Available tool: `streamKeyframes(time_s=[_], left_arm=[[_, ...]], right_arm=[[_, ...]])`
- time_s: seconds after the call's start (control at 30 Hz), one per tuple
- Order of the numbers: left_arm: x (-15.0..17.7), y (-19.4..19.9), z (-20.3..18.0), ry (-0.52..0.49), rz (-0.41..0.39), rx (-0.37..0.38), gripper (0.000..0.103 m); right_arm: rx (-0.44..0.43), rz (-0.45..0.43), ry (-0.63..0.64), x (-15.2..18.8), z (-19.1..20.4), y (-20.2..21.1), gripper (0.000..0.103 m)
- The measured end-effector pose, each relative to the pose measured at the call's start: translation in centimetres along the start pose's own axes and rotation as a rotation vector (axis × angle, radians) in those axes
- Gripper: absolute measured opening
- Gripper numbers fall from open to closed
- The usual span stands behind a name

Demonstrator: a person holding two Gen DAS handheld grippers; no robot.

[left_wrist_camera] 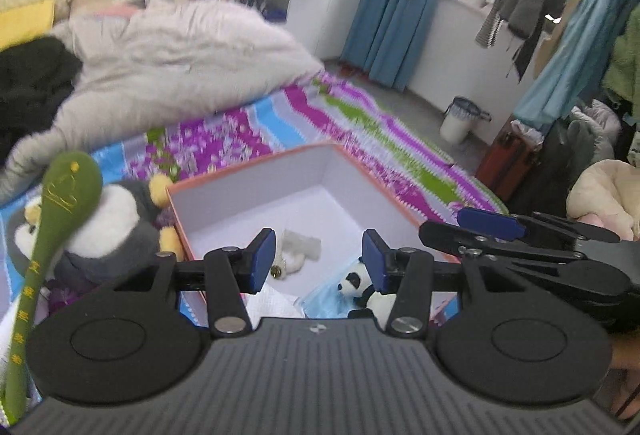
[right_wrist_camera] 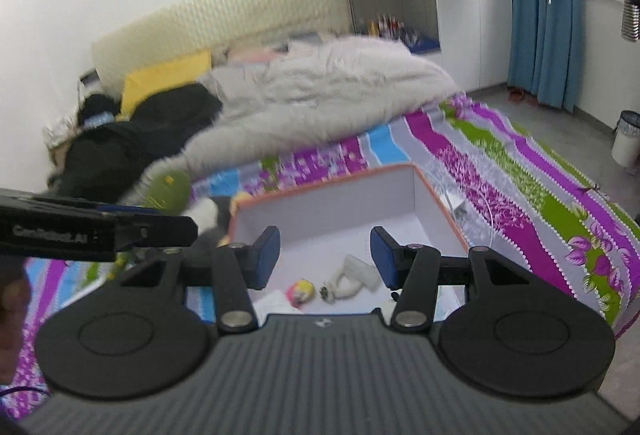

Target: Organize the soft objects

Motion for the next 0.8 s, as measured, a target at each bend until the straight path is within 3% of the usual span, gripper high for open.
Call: streamKeyframes(time_s=[0.5,0.8], left_arm=[[4.2,10.7,-3.4,0.017,-0.174,0.019,0.054],[8.5,12.9,-5.1,0.012,-0.167,0.008,0.054]], right_arm=[[0.003,-0.107,0.0,2.9,0.8,8.4,0.053],[0.03,-0.103,0.006,5.9,1.1,10.9,0.053]])
Point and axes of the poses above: each gripper's, at about its wrist camera, not at the fingertips, and y roughly against the way its jaws point, z to its left, x to its underside, the point moved 6 cm from there along -y, roughly the way its jaws point, and after that the axes turned 6 degrees about x, right-handed, at the moved point
